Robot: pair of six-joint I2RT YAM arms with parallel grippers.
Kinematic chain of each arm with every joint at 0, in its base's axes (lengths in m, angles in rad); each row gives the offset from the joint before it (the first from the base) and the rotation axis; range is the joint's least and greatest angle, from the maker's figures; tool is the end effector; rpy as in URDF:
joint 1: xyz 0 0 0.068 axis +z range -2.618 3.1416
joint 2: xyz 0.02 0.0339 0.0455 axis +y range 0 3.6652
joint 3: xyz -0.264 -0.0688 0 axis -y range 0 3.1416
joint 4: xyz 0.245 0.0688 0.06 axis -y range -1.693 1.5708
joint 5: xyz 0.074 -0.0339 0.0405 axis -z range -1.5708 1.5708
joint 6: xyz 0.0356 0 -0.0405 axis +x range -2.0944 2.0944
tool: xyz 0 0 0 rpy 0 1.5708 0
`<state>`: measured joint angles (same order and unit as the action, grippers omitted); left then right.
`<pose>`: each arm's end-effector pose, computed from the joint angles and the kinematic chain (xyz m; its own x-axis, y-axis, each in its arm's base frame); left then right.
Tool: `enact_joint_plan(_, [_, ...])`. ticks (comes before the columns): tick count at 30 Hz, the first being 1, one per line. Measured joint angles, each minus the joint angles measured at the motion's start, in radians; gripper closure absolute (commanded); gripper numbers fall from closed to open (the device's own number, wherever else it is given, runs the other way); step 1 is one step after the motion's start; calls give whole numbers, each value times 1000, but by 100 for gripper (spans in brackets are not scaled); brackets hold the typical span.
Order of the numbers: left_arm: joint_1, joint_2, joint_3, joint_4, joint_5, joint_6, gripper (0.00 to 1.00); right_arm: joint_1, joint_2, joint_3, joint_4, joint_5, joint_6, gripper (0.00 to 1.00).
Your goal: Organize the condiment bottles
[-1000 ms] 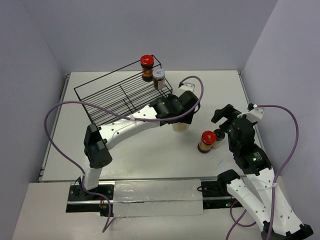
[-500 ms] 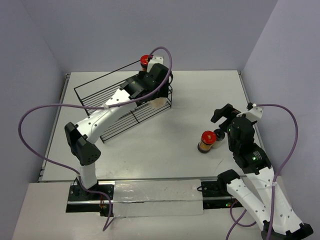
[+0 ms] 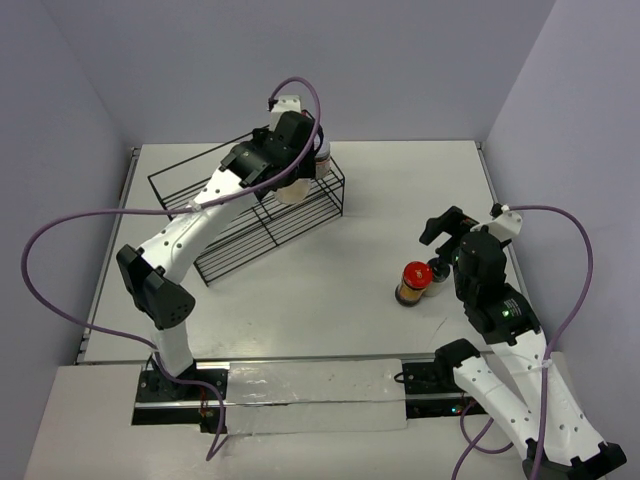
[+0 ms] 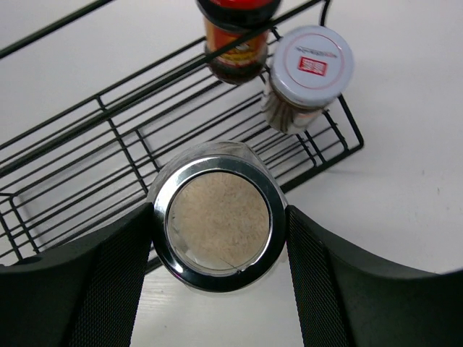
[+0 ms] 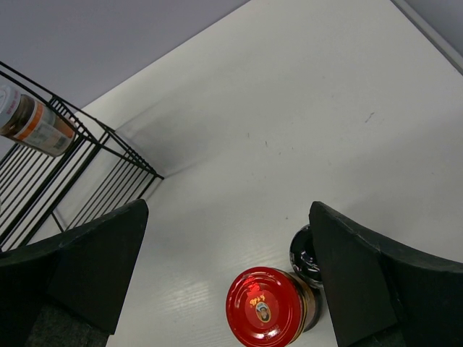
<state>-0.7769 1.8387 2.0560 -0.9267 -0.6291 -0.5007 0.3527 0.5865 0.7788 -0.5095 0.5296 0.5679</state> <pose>0.2958 -0.2614 0.4125 -0.5268 -0.0264 -0.8496 -0.0050 0.9996 -0.0280 0.1269 0.0276 0.3327 -0.1648 0.4340 -0.8857 0.2859 0.8805 0.3782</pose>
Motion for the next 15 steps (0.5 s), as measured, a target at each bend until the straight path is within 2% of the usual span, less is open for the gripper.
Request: enact_joint_plan(15, [70,86,-4,46,-31,-35,90,0,-2,0,0,-3,0,0])
